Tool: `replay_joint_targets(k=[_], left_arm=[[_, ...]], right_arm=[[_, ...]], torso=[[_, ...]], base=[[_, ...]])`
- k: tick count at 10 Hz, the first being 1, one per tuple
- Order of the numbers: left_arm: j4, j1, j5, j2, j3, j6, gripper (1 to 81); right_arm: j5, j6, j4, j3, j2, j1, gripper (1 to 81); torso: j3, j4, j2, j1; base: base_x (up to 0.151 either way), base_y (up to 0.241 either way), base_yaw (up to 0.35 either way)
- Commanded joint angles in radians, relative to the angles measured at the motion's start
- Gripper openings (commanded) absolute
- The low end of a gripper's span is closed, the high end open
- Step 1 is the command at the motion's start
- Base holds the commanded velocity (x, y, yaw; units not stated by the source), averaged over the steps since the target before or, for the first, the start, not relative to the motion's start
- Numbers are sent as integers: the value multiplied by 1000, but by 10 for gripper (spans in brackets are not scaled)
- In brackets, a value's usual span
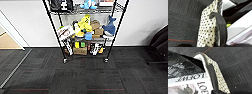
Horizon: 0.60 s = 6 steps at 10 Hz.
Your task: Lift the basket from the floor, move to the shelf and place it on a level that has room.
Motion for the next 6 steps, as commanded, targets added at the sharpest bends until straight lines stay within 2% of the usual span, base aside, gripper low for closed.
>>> replay_joint_targets(k=[1,2,3,6], left_arm=[[-6,-60,95,-54,76,-7,10],[-6,-60,95,-61,87,-7,10],[-4,-60,95,-65,88,-7,10],[-6,-78,98,-68,85,-10,10]], right_arm=[[-21,21,50,65,-37,48,10],[-21,21,48,78,-43,44,10],[-12,21,50,76,-43,37,10],[-8,20,51,67,-45,50,10]], torso=[[43,0,97,-63],[55,0,130,-84],[24,0,166,-107],[36,0,264,-171]], base=[[0,0,0],[0,0,0],[0,0,0],[0,0,0]])
